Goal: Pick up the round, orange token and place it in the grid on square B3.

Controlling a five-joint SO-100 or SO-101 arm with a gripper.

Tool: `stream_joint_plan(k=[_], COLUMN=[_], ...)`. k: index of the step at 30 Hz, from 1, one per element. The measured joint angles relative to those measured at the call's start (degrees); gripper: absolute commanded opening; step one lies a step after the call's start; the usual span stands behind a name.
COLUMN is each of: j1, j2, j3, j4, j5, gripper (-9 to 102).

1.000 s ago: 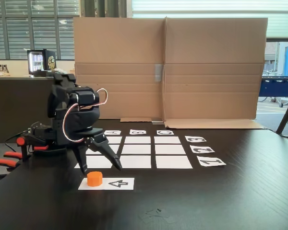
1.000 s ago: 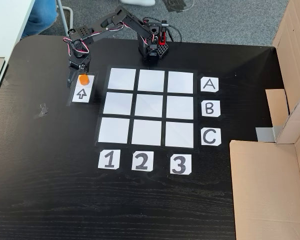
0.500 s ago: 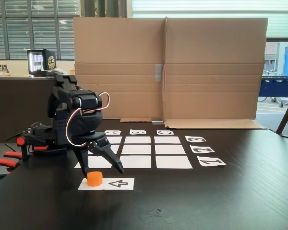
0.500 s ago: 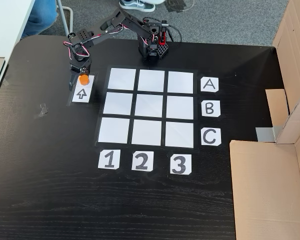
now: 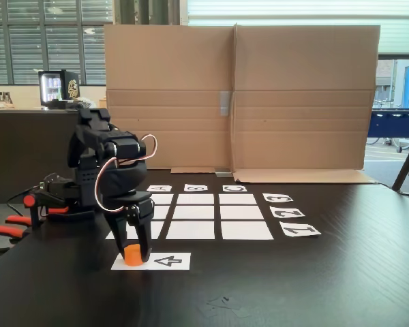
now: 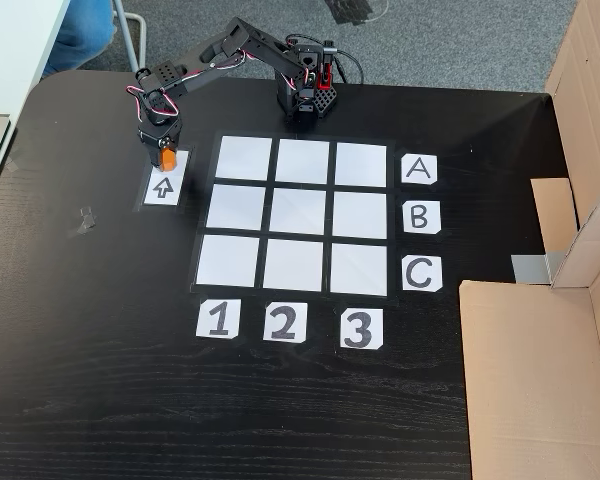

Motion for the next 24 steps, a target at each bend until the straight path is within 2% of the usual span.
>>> stream_joint_plan(k=[7,15,19,24], j1=[2.6,4.7,1.7,-7.0], j2=[1.3,17.9,28.3,42.8], j3=[0.0,5.6,11.6,20.3], j4=[0.0,0.0,0.0,0.0], j5=[-0.2,-1.1,-1.8,-1.9], gripper=[-1,-1,-1,-1])
